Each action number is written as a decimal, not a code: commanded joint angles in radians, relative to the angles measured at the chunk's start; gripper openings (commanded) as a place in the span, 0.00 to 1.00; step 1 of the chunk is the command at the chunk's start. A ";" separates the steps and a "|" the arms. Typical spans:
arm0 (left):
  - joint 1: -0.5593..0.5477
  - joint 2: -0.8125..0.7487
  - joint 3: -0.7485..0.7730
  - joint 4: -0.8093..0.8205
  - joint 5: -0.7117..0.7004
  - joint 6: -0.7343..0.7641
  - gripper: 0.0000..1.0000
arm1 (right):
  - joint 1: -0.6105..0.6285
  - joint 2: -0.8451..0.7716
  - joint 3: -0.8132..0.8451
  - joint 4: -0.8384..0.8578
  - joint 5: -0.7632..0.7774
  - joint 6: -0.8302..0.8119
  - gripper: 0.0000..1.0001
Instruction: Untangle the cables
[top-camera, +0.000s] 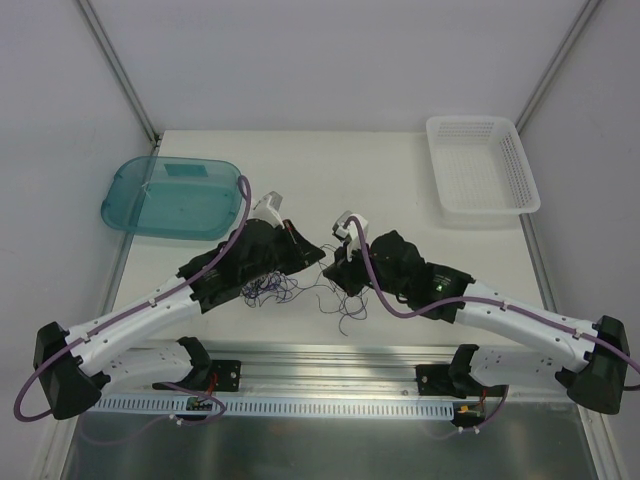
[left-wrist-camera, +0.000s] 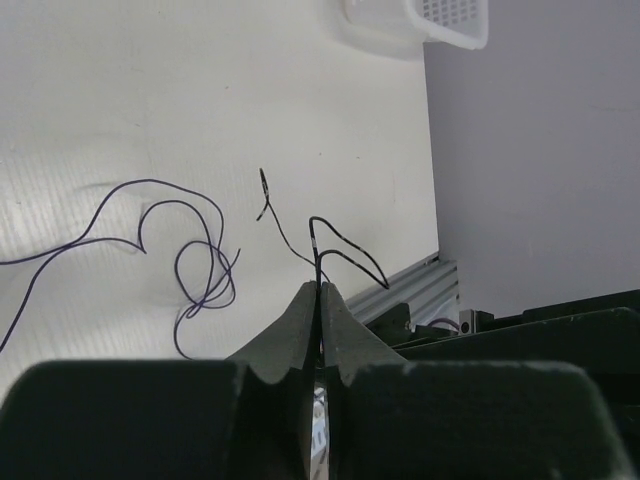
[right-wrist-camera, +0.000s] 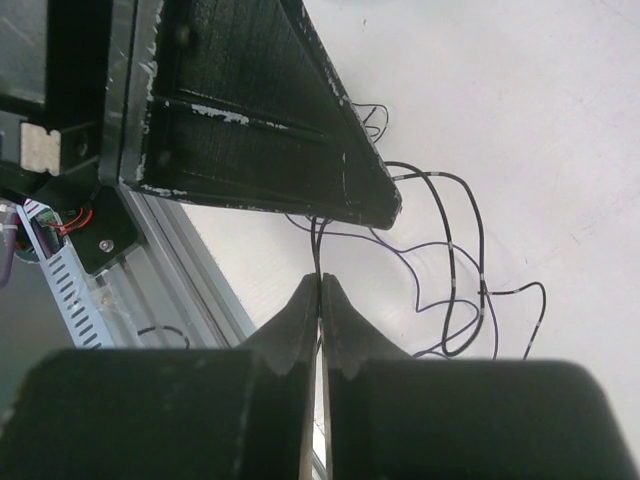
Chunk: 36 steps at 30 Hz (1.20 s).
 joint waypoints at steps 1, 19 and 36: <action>-0.009 0.002 0.037 0.028 -0.024 0.035 0.00 | 0.005 -0.005 -0.008 0.064 0.023 -0.009 0.01; 0.228 0.006 0.215 -0.004 -0.064 0.338 0.00 | 0.005 -0.339 -0.030 -0.224 0.135 -0.023 1.00; 0.906 0.141 0.405 -0.032 -0.119 0.553 0.00 | 0.007 -0.537 -0.181 -0.314 0.181 0.069 0.97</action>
